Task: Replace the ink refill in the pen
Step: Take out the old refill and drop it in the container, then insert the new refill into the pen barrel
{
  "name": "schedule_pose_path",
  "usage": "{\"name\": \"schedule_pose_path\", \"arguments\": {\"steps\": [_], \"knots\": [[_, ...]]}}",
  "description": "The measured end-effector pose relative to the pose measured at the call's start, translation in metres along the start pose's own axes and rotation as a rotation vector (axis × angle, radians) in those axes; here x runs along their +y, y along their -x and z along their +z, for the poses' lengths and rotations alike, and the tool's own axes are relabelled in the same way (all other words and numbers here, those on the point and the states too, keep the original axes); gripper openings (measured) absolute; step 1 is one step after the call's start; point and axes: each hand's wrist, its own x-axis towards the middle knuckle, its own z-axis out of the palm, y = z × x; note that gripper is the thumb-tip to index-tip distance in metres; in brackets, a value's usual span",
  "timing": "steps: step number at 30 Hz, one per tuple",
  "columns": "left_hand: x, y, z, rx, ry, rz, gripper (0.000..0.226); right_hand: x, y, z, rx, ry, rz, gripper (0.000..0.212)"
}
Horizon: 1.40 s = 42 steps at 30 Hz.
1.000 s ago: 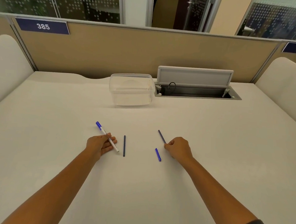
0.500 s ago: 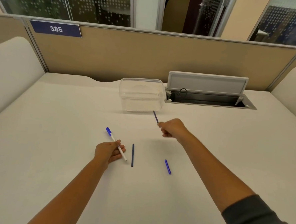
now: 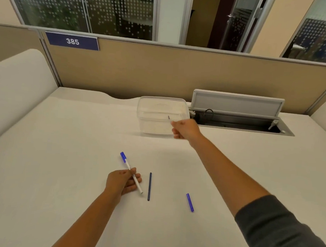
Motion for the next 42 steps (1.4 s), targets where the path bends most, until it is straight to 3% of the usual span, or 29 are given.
{"name": "schedule_pose_path", "arguments": {"steps": [8, 12, 15, 17, 20, 23, 32, 42], "knots": [[0.0, 0.0, 0.001, -0.009, -0.016, 0.001, 0.023, 0.091, 0.082, 0.035, -0.266, 0.351, -0.045, 0.017], [0.0, 0.001, 0.0, -0.01, -0.035, 0.026, 0.021, 0.103, 0.112, 0.049, -0.428, 0.531, -0.185, 0.033], [0.0, 0.003, 0.001, -0.016, -0.03, 0.035, 0.018, 0.106, 0.123, 0.054, -0.42, 0.708, -0.291, 0.038], [0.0, 0.003, 0.0, -0.019, -0.018, 0.034, 0.018, 0.107, 0.129, 0.056, -0.342, 0.749, -0.292, 0.03], [-0.001, 0.005, -0.001, -0.021, -0.007, 0.032, 0.02, 0.112, 0.135, 0.051, -0.166, 0.694, -0.251, 0.016], [-0.001, 0.006, -0.003, -0.025, 0.016, 0.038, 0.021, 0.112, 0.14, 0.04, -0.089, 0.629, -0.193, 0.019], [-0.001, 0.02, -0.003, -0.01, 0.185, -0.023, 0.02, 0.099, 0.166, 0.025, -0.162, 0.274, -0.118, 0.021], [0.017, 0.033, 0.005, -0.038, 0.268, -0.059, 0.015, 0.085, 0.192, 0.03, -0.23, 0.233, -0.156, 0.021]]}}
